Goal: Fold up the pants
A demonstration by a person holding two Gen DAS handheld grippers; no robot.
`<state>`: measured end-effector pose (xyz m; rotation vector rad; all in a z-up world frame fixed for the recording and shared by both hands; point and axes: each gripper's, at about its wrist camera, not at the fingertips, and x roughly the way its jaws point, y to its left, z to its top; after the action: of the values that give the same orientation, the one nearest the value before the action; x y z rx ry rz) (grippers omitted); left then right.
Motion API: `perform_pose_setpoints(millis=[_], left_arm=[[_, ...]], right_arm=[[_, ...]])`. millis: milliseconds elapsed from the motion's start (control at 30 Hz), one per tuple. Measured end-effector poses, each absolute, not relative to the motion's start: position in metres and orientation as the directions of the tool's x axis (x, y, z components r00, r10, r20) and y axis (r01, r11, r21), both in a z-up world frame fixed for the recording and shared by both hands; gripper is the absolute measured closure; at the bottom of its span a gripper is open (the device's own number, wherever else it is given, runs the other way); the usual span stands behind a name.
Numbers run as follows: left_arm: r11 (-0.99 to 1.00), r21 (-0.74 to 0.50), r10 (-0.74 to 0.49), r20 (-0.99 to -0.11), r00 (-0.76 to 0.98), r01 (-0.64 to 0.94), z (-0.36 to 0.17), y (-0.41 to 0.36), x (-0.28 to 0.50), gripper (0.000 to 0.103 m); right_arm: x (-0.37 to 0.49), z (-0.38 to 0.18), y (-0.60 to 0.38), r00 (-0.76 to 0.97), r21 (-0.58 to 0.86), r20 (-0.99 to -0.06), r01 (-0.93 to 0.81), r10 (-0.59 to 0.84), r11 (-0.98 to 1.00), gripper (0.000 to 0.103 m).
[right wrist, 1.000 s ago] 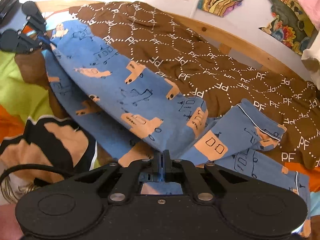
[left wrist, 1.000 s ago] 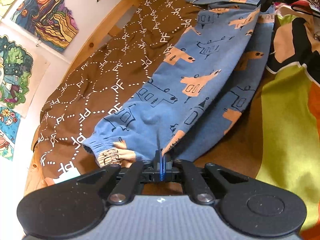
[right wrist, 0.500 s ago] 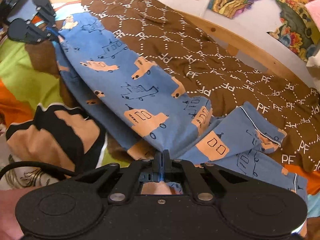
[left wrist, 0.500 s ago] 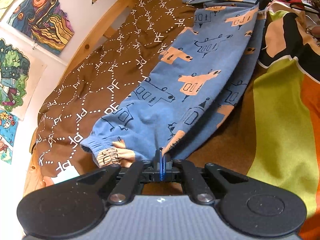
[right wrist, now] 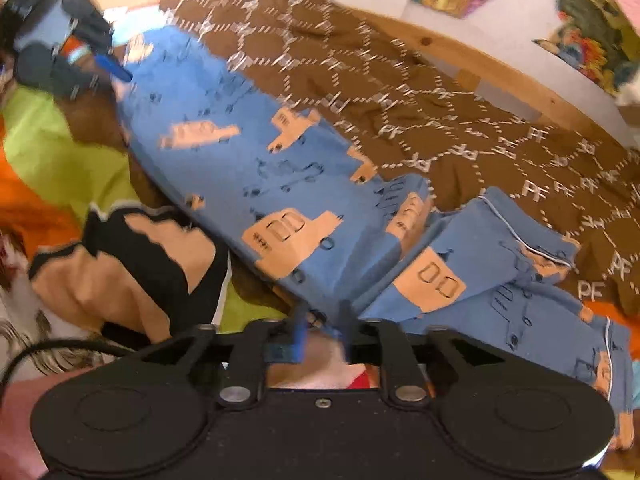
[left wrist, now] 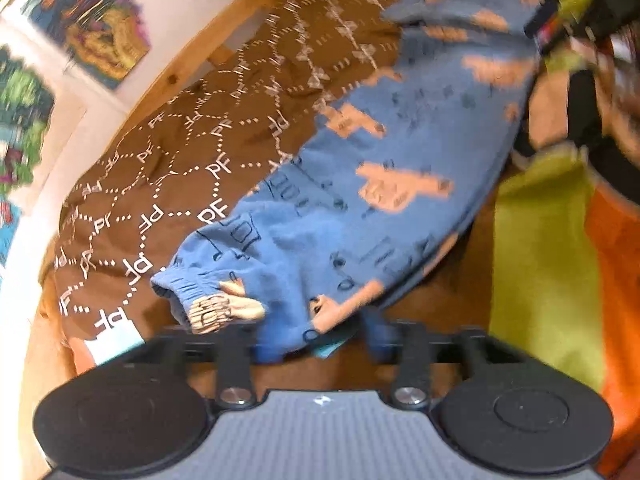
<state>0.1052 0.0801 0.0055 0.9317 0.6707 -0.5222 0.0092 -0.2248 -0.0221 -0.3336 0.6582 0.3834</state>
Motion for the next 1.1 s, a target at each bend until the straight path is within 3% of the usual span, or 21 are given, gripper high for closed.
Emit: perform_pose_setpoints(millis=[67, 100, 167, 233, 267, 467, 567, 667, 767, 933, 1000, 1100], left_arm=[[0.563, 0.495, -0.172, -0.713, 0.68, 0.662, 0.018, 0.074, 0.103, 0.025], [0.583, 0.479, -0.193, -0.703, 0.684, 0.657, 0.022, 0.069, 0.103, 0.019], [0.619, 0.468, -0.231, -0.66, 0.715, 0.631, 0.029, 0.052, 0.103, 0.012], [0.68, 0.392, -0.288, -0.634, 0.718, 0.619, 0.034, 0.032, 0.11, 0.003], [0.71, 0.329, -0.328, -0.628, 0.705, 0.623, 0.035, 0.02, 0.116, 0.002], [0.779, -0.092, -0.543, -0.592, 0.595, 0.62, 0.023, -0.055, 0.146, 0.0], [0.732, -0.333, -0.66, -0.564, 0.496, 0.594, 0.006, -0.082, 0.159, 0.0], [0.69, -0.479, -0.719, -0.543, 0.435, 0.543, -0.017, -0.101, 0.167, 0.0], [0.663, -0.536, -0.747, -0.526, 0.407, 0.522, -0.033, -0.106, 0.168, 0.001], [0.63, -0.531, -0.773, -0.5, 0.391, 0.567, -0.04, -0.116, 0.165, 0.021], [0.613, -0.536, -0.785, -0.493, 0.374, 0.58, -0.043, -0.119, 0.167, 0.029], [0.603, -0.561, -0.792, -0.506, 0.342, 0.567, -0.052, -0.126, 0.171, 0.052]], right_arm=[[0.006, -0.013, -0.239, 0.761, -0.164, -0.615, -0.381, 0.208, 0.91, 0.045], [0.006, -0.009, -0.246, 0.776, -0.16, -0.604, -0.341, 0.181, 0.926, 0.04], [0.009, -0.003, -0.264, 0.803, -0.144, -0.584, -0.25, 0.122, 0.957, 0.017], [0.014, 0.002, -0.286, 0.821, -0.115, -0.568, -0.155, 0.063, 0.981, 0.003], [0.016, 0.004, -0.296, 0.825, -0.099, -0.563, -0.118, 0.042, 0.988, 0.001], [0.031, 0.015, -0.351, 0.843, -0.017, -0.537, 0.018, -0.024, 1.0, 0.001], [0.042, 0.023, -0.367, 0.849, 0.02, -0.529, 0.017, -0.004, 1.0, 0.001], [0.058, 0.03, -0.377, 0.843, 0.029, -0.537, -0.017, 0.03, 0.999, 0.001], [0.072, 0.038, -0.38, 0.833, 0.055, -0.546, -0.071, 0.089, 0.996, 0.001], [0.102, 0.041, -0.379, 0.778, 0.125, -0.586, -0.191, 0.228, 0.974, 0.002], [0.115, 0.038, -0.378, 0.758, 0.139, -0.599, -0.218, 0.257, 0.966, 0.008], [0.141, 0.034, -0.368, 0.71, 0.163, -0.641, -0.246, 0.292, 0.955, 0.028]])
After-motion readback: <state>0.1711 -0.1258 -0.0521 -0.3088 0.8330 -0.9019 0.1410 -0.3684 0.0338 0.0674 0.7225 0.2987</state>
